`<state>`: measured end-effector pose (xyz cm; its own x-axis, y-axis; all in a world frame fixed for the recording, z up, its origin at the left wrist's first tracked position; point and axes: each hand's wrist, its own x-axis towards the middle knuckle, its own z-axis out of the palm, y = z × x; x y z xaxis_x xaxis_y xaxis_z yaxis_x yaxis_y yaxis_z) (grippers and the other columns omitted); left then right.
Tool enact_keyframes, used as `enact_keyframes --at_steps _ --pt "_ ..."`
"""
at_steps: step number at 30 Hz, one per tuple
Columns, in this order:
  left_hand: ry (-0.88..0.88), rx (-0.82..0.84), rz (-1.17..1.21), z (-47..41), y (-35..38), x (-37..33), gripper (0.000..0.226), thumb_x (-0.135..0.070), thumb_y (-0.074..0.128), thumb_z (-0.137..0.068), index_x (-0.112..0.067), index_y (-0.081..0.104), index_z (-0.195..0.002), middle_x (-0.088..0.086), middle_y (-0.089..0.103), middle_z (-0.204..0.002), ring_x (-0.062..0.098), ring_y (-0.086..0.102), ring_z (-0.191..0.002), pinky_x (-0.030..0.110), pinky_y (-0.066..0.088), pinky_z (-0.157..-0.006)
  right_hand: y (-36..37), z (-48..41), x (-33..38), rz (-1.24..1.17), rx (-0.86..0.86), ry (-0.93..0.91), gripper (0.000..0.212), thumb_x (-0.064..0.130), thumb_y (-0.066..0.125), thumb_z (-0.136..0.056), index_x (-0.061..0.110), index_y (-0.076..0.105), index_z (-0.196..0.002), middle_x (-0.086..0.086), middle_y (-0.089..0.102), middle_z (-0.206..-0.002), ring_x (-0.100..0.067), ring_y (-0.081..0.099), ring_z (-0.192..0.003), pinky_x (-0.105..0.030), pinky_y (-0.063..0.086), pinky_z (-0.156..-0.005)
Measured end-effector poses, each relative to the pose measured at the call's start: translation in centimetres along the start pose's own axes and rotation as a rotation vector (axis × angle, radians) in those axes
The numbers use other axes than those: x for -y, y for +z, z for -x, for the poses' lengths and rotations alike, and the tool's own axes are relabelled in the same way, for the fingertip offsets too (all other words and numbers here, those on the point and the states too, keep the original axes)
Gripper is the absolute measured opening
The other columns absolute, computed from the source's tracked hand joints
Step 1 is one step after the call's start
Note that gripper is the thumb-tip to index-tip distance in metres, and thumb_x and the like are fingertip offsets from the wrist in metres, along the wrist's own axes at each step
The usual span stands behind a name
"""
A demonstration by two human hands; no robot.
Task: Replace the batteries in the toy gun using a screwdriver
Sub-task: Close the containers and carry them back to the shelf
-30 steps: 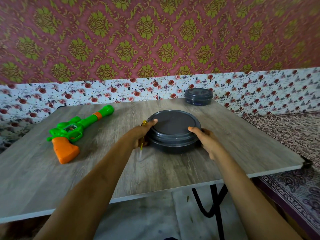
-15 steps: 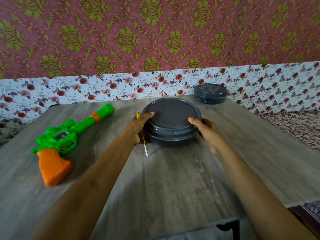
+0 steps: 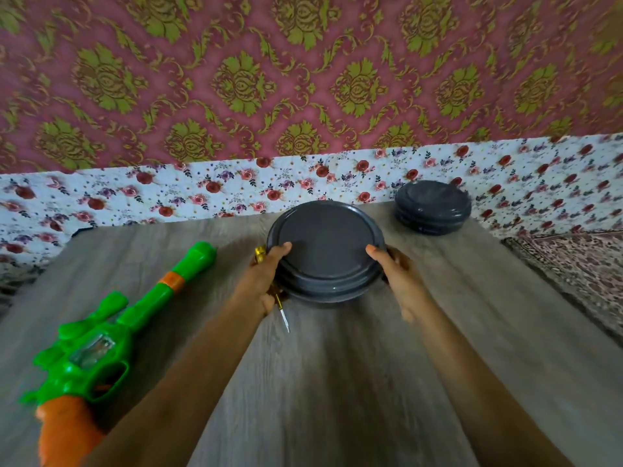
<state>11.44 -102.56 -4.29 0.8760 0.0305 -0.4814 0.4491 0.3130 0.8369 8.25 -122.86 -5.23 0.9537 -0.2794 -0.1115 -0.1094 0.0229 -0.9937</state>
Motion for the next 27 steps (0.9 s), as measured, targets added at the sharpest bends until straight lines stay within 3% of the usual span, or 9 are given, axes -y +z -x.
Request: enact_keyframes --at_steps 3,7,10,14,18,21,25,27 --pt "-0.067 -0.015 -0.015 2.3 0.5 -1.7 0.019 -0.03 0.069 -0.083 -0.019 0.058 -0.093 0.011 0.065 -0.101 0.026 0.062 -0.087 0.04 0.053 -0.078 -0.2 1.1 2.6 -0.015 -0.02 0.051 0.014 0.031 0.062 -0.086 0.025 0.064 -0.098 0.005 0.066 -0.103 -0.008 0.06 -0.096 -0.023 0.045 -0.08" --pt "-0.17 -0.031 -0.061 6.0 0.9 -4.2 0.016 -0.029 0.068 -0.085 -0.017 0.057 -0.089 0.011 0.063 -0.096 0.024 0.058 -0.079 0.037 0.05 -0.069 -0.3 3.6 6.1 -0.017 -0.042 0.111 0.002 0.022 0.063 -0.086 0.024 0.064 -0.086 -0.004 0.067 -0.097 -0.012 0.062 -0.084 -0.022 0.046 -0.07" --pt "-0.214 -0.027 -0.064 7.7 1.1 -5.4 0.021 -0.028 0.068 -0.084 -0.016 0.057 -0.097 0.011 0.063 -0.095 0.025 0.058 -0.08 0.037 0.049 -0.061 -0.8 5.2 7.8 -0.053 -0.046 0.157 0.017 0.023 0.063 -0.086 0.014 0.066 -0.101 -0.001 0.068 -0.097 -0.013 0.063 -0.088 -0.022 0.047 -0.071" --pt "-0.226 -0.042 -0.065 8.4 2.3 -6.1 0.019 -0.027 0.069 -0.083 -0.018 0.058 -0.096 0.011 0.063 -0.099 0.028 0.059 -0.089 0.041 0.051 -0.07 -2.6 5.2 8.7 -0.08 -0.117 0.24 0.034 0.027 0.062 -0.086 0.005 0.06 -0.113 -0.015 0.063 -0.117 -0.027 0.057 -0.112 -0.04 0.045 -0.097" --pt "-0.21 -0.058 -0.085 8.0 4.2 -6.4 0.011 -0.025 0.066 -0.086 -0.02 0.056 -0.088 0.011 0.062 -0.096 0.026 0.057 -0.08 0.039 0.048 -0.068 -5.1 2.6 8.1 -0.044 -0.172 0.33 0.054 0.038 0.06 -0.087 0.013 0.048 -0.133 -0.008 0.051 -0.137 -0.026 0.048 -0.126 -0.046 0.036 -0.109" --pt "-0.188 -0.088 -0.067 7.1 5.9 -6.4 0.008 -0.022 0.062 -0.089 -0.019 0.055 -0.086 0.01 0.061 -0.089 0.024 0.056 -0.075 0.037 0.046 -0.065 -7.1 -0.3 7.5 0.003 -0.195 0.384 0.049 0.036 0.057 -0.089 0.013 0.05 -0.131 -0.009 0.052 -0.133 -0.027 0.05 -0.12 -0.045 0.039 -0.106" --pt "-0.157 -0.155 -0.038 5.1 8.2 -5.7 0.007 -0.019 0.06 -0.09 -0.02 0.055 -0.087 0.006 0.06 -0.088 0.022 0.056 -0.075 0.038 0.045 -0.063 -9.6 -4.6 6.8 0.048 -0.192 0.436 0.044 0.031 0.058 -0.088 0.011 0.053 -0.126 -0.004 0.051 -0.111 -0.022 0.049 -0.1 -0.035 0.04 -0.086" --pt "-0.129 -0.167 -0.004 4.0 9.0 -4.9 0.006 -0.018 0.059 -0.091 -0.023 0.056 -0.088 0.005 0.061 -0.09 0.023 0.057 -0.078 0.04 0.047 -0.069 -10.7 -7.2 6.0 0.04 -0.249 0.455 0.033 0.031 0.058 -0.086 0.011 0.059 -0.113 -0.006 0.055 -0.105 -0.022 0.052 -0.093 -0.031 0.04 -0.079"
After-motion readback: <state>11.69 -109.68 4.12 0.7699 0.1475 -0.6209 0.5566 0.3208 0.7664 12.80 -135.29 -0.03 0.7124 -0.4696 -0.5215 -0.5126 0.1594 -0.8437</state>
